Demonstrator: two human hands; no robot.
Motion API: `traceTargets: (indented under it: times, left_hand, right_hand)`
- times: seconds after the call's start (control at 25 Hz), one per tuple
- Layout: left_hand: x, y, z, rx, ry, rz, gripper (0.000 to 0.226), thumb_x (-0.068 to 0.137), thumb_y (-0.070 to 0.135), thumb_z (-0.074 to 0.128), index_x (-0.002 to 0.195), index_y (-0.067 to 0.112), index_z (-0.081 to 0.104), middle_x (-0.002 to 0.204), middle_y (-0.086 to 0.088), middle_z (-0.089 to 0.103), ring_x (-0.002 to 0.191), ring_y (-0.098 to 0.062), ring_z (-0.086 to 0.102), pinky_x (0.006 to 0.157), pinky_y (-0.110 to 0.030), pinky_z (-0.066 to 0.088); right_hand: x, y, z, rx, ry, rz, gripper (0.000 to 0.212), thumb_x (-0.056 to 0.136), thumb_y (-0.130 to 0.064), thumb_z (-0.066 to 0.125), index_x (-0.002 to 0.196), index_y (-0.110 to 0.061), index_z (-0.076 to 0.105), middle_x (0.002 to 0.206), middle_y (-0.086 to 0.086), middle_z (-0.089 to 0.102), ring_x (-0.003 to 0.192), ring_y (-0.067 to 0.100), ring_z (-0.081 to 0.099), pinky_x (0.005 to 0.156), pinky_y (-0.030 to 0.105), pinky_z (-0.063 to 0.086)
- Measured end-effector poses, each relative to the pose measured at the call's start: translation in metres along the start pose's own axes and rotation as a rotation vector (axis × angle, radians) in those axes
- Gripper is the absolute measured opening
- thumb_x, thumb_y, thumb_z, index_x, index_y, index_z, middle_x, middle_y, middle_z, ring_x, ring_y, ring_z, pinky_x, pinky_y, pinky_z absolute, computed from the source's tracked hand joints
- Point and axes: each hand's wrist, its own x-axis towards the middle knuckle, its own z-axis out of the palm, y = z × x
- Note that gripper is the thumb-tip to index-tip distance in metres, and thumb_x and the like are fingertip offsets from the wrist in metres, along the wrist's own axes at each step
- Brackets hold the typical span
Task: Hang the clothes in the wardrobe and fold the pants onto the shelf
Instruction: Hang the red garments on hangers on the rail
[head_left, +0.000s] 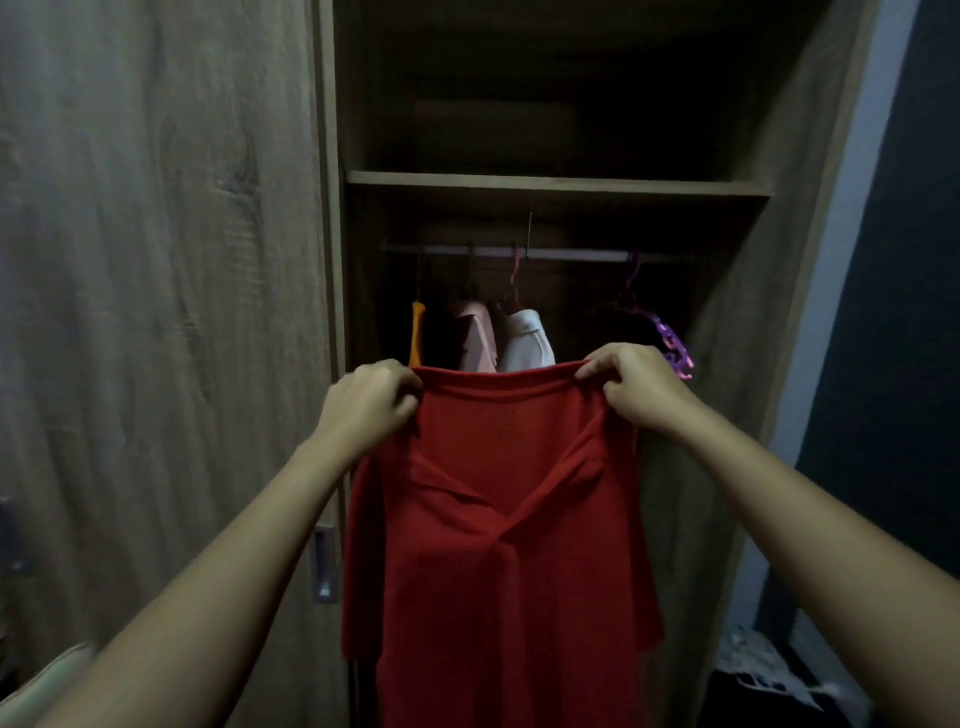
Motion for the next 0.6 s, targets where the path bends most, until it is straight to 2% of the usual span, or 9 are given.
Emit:
traceTargets:
  times: [0.12, 0.2, 0.28, 0.36, 0.4, 0.48, 0.6]
  left_hand:
    - [0.008, 0.006, 0.009, -0.022, -0.085, 0.025, 0.039, 0.077, 0.006, 0.056, 0.112, 0.023, 0.061, 0.119, 0.0, 0.058, 0.11, -0.027, 0.056, 0.084, -0.04, 0.048]
    - [0.017, 0.009, 0.008, -0.027, -0.033, 0.02, 0.042, 0.073, -0.001, 0.053, 0.102, 0.026, 0.067, 0.116, 0.003, 0.062, 0.108, -0.025, 0.056, 0.081, -0.039, 0.048]
    - [0.024, 0.015, 0.008, -0.077, -0.076, 0.019, 0.041, 0.07, -0.001, 0.053, 0.089, 0.032, 0.071, 0.109, 0.002, 0.067, 0.098, -0.022, 0.061, 0.076, -0.035, 0.051]
    - [0.024, 0.024, 0.01, -0.454, -0.242, 0.061, 0.038, 0.066, 0.003, 0.054, 0.069, 0.036, 0.071, 0.095, 0.0, 0.072, 0.083, -0.016, 0.066, 0.073, -0.028, 0.052]
    - [0.023, 0.033, 0.01, -0.698, -0.333, 0.08, 0.035, 0.066, 0.006, 0.054, 0.066, 0.035, 0.072, 0.094, 0.001, 0.073, 0.085, -0.011, 0.067, 0.075, -0.023, 0.051]
    - [0.031, 0.053, 0.021, -0.953, -0.333, 0.074, 0.024, 0.075, 0.015, 0.056, 0.077, 0.03, 0.075, 0.1, 0.005, 0.072, 0.094, -0.004, 0.065, 0.078, -0.018, 0.047]
    - [0.065, 0.091, 0.046, -0.873, -0.117, 0.064, 0.014, 0.088, 0.021, 0.06, 0.099, 0.025, 0.068, 0.093, 0.006, 0.071, 0.083, -0.004, 0.067, 0.076, -0.019, 0.049]
  right_hand:
    - [-0.003, 0.01, -0.008, -0.057, -0.014, -0.008, 0.052, 0.067, 0.016, 0.045, 0.103, -0.01, 0.072, 0.119, 0.004, 0.065, 0.113, 0.02, 0.057, 0.091, 0.017, 0.039]
    - [-0.006, 0.02, -0.012, -0.066, -0.007, 0.03, 0.053, 0.066, 0.017, 0.045, 0.102, -0.01, 0.072, 0.119, 0.004, 0.065, 0.113, 0.019, 0.058, 0.091, 0.017, 0.039]
    - [-0.01, 0.029, -0.015, -0.058, -0.015, 0.065, 0.052, 0.066, 0.017, 0.044, 0.102, -0.008, 0.072, 0.12, 0.007, 0.064, 0.115, 0.021, 0.057, 0.093, 0.016, 0.037]
    - [-0.015, 0.036, -0.016, -0.083, -0.04, 0.083, 0.051, 0.068, 0.017, 0.043, 0.108, -0.004, 0.069, 0.125, 0.01, 0.062, 0.12, 0.022, 0.054, 0.098, 0.016, 0.033]
    - [-0.016, 0.04, -0.017, -0.095, -0.03, 0.092, 0.05, 0.07, 0.016, 0.043, 0.11, -0.002, 0.068, 0.126, 0.01, 0.061, 0.121, 0.022, 0.054, 0.1, 0.016, 0.032]
    - [-0.014, 0.047, -0.022, -0.093, 0.006, 0.106, 0.047, 0.073, 0.013, 0.044, 0.111, -0.002, 0.067, 0.125, 0.009, 0.062, 0.121, 0.021, 0.054, 0.102, 0.017, 0.031]
    - [0.0, 0.054, -0.025, -0.109, -0.027, 0.066, 0.044, 0.075, 0.009, 0.045, 0.112, -0.003, 0.066, 0.125, 0.009, 0.062, 0.122, 0.02, 0.054, 0.102, 0.015, 0.03]
